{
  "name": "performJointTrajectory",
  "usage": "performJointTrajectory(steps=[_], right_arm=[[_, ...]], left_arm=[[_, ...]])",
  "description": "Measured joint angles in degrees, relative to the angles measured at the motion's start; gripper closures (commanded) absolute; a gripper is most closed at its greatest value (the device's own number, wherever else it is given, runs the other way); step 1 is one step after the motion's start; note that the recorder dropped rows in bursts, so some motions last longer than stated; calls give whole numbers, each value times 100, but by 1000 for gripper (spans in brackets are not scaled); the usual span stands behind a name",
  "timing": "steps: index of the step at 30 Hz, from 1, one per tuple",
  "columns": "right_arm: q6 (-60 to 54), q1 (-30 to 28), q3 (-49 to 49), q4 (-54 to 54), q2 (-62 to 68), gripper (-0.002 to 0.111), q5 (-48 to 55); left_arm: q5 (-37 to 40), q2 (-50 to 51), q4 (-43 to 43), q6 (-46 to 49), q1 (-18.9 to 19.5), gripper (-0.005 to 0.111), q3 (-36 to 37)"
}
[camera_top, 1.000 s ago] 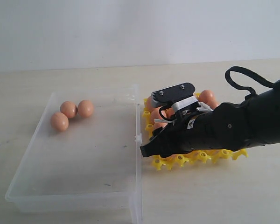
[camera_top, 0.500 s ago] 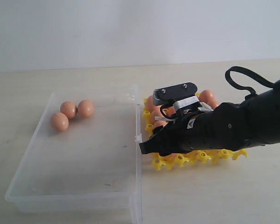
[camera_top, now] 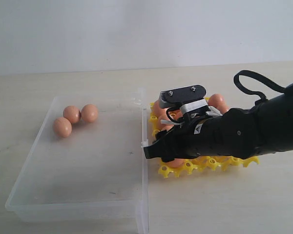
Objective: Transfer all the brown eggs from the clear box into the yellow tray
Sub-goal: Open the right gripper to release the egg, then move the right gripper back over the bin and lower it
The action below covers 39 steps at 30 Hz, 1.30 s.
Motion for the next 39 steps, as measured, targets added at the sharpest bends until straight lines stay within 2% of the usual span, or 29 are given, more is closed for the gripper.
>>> performJointTrajectory(steps=[11, 15, 17, 18, 20, 21, 25, 35, 37, 39], right_arm=[[124, 0, 0, 0, -26, 46, -73], [148, 0, 4, 0, -635, 47, -206], [163, 0, -10, 0, -973, 56, -247], [163, 0, -55, -17, -1058, 67, -193], [163, 34, -362, -208, -1163, 99, 240], [144, 77, -542, -301, -1163, 108, 415], [-144, 271, -1472, -452, -950, 108, 1298], [-651, 765, -4642, -506, 1432, 108, 4844], [-677, 837, -5774, -483, 2105, 99, 5825], [-650, 871, -6783, -474, 2767, 85, 6478]], left_arm=[[0, 0, 0, 0, 0, 107, 0], [0, 0, 0, 0, 0, 107, 0], [0, 0, 0, 0, 0, 107, 0], [0, 0, 0, 0, 0, 107, 0], [0, 0, 0, 0, 0, 107, 0], [0, 0, 0, 0, 0, 107, 0], [0, 0, 0, 0, 0, 107, 0], [0, 0, 0, 0, 0, 107, 0], [0, 0, 0, 0, 0, 107, 0], [0, 0, 0, 0, 0, 107, 0]])
